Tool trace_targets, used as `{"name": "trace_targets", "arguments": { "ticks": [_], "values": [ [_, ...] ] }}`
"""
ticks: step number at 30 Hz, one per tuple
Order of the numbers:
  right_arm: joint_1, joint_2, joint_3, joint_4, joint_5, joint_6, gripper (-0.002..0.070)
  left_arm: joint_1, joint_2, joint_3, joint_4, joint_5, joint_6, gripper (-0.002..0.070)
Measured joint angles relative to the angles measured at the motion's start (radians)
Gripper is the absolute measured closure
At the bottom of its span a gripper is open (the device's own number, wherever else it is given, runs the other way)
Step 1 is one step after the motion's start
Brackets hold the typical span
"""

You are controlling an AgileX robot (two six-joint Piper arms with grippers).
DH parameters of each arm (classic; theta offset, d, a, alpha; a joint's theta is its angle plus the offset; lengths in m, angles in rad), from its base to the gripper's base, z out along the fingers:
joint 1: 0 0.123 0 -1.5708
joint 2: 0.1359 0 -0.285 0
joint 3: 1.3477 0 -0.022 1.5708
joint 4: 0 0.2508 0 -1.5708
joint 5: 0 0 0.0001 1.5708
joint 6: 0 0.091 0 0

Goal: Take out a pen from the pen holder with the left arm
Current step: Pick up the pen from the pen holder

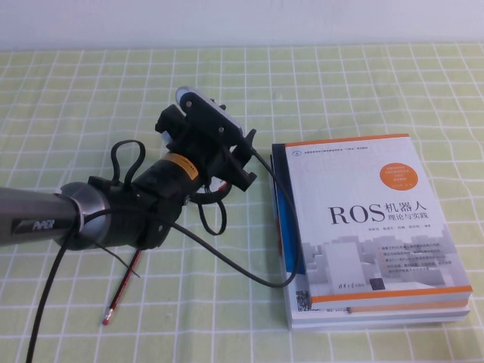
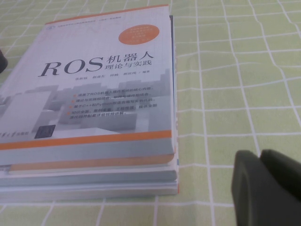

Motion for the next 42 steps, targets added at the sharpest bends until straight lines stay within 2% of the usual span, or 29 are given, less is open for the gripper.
{"name": "trace_targets", "arguments": {
  "ticks": [5,8,22,32,42],
  "values": [
    [0.0,0.0,0.0,0.0,0.0,0.0,0.0688,0.005,0.003,-0.002,0.0,0.0,-0.005,0.0249],
    [0.0,0.0,0.0,0.0,0.0,0.0,0.0689,0.005,0.005,-0.002,0.003,0.0,-0.016,0.0284],
    [0.0,0.0,0.0,0.0,0.0,0.0,0.0688,0.005,0.005,-0.002,0.116,-0.01,-0.022,0.0631],
    [0.0,0.0,0.0,0.0,0.0,0.0,0.0689,0.005,-0.038,-0.002,0.122,0.013,-0.045,0.0634],
    [0.0,0.0,0.0,0.0,0.0,0.0,0.0688,0.005,-0.228,-0.002,0.122,0.156,-0.139,0.0635]
  ]
}}
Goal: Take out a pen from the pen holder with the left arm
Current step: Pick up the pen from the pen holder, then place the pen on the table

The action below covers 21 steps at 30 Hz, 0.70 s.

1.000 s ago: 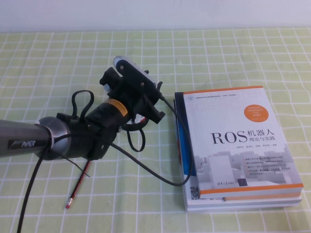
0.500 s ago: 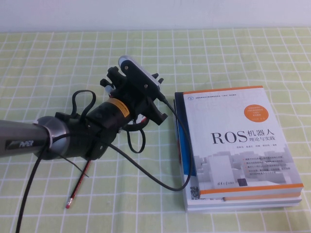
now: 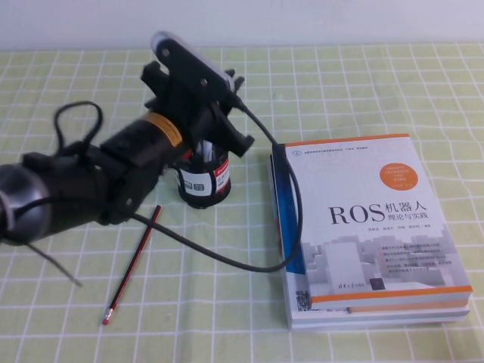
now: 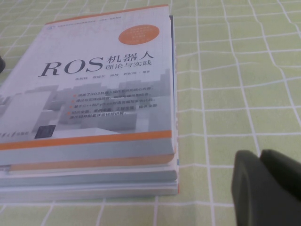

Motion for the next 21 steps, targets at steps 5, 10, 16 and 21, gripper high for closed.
{"name": "trace_targets", "arguments": {
  "ticks": [5,10,16,21],
  "values": [
    [0.0,0.0,0.0,0.0,0.0,0.0,0.0688,0.0,-0.136,0.0,0.0,0.09,-0.067,0.0636],
    [0.0,0.0,0.0,0.0,0.0,0.0,0.0688,0.0,-0.247,-0.041,0.0,0.262,-0.106,0.0636],
    [0.0,0.0,0.0,0.0,0.0,0.0,0.0688,0.0,-0.319,-0.094,0.0,0.381,-0.152,0.0636],
    [0.0,0.0,0.0,0.0,0.0,0.0,0.0688,0.0,-0.358,-0.142,0.0,0.565,-0.218,0.0636]
  ]
}}
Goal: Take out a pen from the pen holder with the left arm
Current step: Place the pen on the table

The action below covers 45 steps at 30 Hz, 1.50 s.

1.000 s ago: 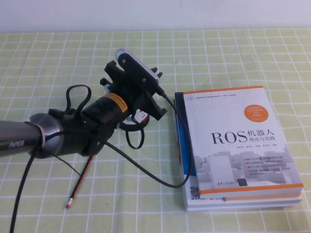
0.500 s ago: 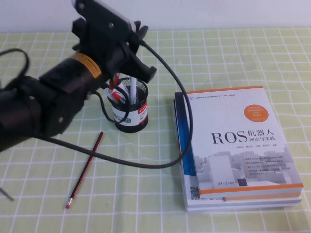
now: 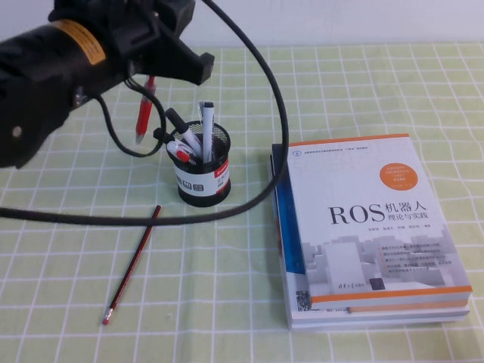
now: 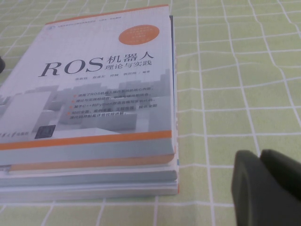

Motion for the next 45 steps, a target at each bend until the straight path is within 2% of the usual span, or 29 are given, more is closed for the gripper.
{"name": "trace_targets", "arguments": {
  "ticks": [7,10,17,26,45],
  "values": [
    [0.0,0.0,0.0,0.0,0.0,0.0,0.0688,-0.002,-0.008,-0.078,-0.014,0.479,-0.098,0.0636],
    [0.0,0.0,0.0,0.0,0.0,0.0,0.0689,-0.011,-0.008,-0.082,-0.03,0.624,-0.102,0.0636],
    [0.0,0.0,0.0,0.0,0.0,0.0,0.0688,-0.012,0.086,-0.088,-0.062,0.846,-0.104,0.0636],
    [0.0,0.0,0.0,0.0,0.0,0.0,0.0688,-0.012,0.264,-0.089,-0.09,0.864,-0.098,0.0636],
    [0.0,0.0,0.0,0.0,0.0,0.0,0.0688,-0.008,0.453,-0.091,-0.086,0.675,-0.06,0.0636]
  ]
}}
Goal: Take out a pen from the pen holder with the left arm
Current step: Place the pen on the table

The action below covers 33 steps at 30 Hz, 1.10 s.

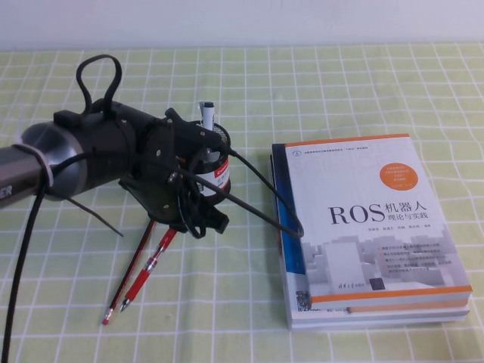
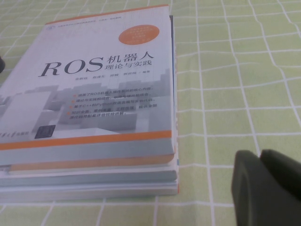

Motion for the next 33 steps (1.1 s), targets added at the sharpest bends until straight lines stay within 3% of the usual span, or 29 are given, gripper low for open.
{"name": "trace_targets", "arguments": {
  "ticks": [24,27,33],
  "values": [
    [0.0,0.0,0.0,0.0,0.0,0.0,0.0688,0.047,0.069,-0.007,0.012,-0.114,0.004,0.0632],
    [0.0,0.0,0.0,0.0,0.0,0.0,0.0689,0.047,0.071,-0.007,0.012,-0.114,0.004,0.0596],
    [0.0,0.0,0.0,0.0,0.0,0.0,0.0688,0.047,0.071,-0.007,0.012,-0.114,0.004,0.0395]
  ]
}}
